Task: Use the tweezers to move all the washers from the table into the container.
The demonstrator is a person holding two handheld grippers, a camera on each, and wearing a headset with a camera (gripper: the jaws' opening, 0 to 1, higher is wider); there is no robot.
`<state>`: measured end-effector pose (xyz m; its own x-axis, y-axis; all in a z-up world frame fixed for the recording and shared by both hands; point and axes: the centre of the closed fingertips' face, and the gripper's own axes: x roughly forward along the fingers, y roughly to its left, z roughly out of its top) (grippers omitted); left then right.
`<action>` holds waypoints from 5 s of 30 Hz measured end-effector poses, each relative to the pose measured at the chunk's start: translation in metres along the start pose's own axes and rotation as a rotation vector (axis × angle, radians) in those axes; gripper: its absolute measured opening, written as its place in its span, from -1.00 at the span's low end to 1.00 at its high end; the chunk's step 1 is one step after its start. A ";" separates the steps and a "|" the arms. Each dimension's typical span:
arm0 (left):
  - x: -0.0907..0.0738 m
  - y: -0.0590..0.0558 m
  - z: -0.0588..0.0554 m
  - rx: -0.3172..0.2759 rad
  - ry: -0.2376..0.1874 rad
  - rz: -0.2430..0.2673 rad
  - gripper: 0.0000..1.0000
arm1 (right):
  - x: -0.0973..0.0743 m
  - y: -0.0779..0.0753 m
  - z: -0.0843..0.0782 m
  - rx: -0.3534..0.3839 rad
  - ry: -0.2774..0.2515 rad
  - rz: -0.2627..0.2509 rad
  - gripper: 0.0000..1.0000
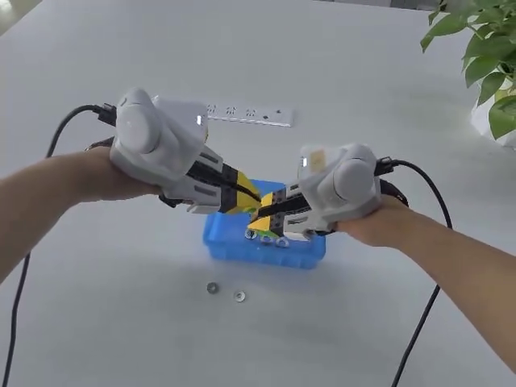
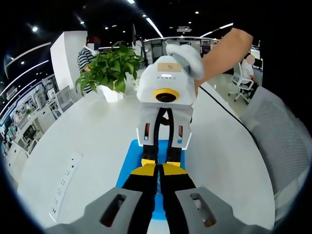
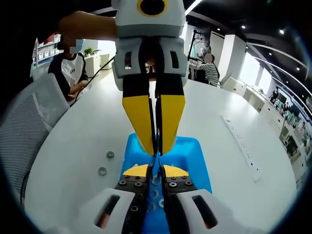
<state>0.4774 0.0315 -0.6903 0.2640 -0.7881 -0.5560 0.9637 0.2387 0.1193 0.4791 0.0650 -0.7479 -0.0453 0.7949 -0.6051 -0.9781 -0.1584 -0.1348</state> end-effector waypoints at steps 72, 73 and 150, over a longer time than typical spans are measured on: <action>-0.038 -0.082 0.030 0.007 -0.038 -0.042 -0.90 | -0.112 0.071 -0.022 0.257 0.014 -0.297 0.25; -0.038 -0.083 0.028 0.008 -0.039 -0.043 -0.90 | -0.112 0.073 -0.023 0.258 0.017 -0.296 0.26; -0.014 -0.103 -0.011 -0.028 -0.035 -0.124 -0.90 | 0.007 0.110 0.001 0.155 -0.023 -0.019 -0.55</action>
<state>0.3740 0.0238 -0.7038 0.1446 -0.8316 -0.5361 0.9877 0.1536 0.0283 0.3707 0.0536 -0.7660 -0.0293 0.8102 -0.5854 -0.9984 -0.0524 -0.0225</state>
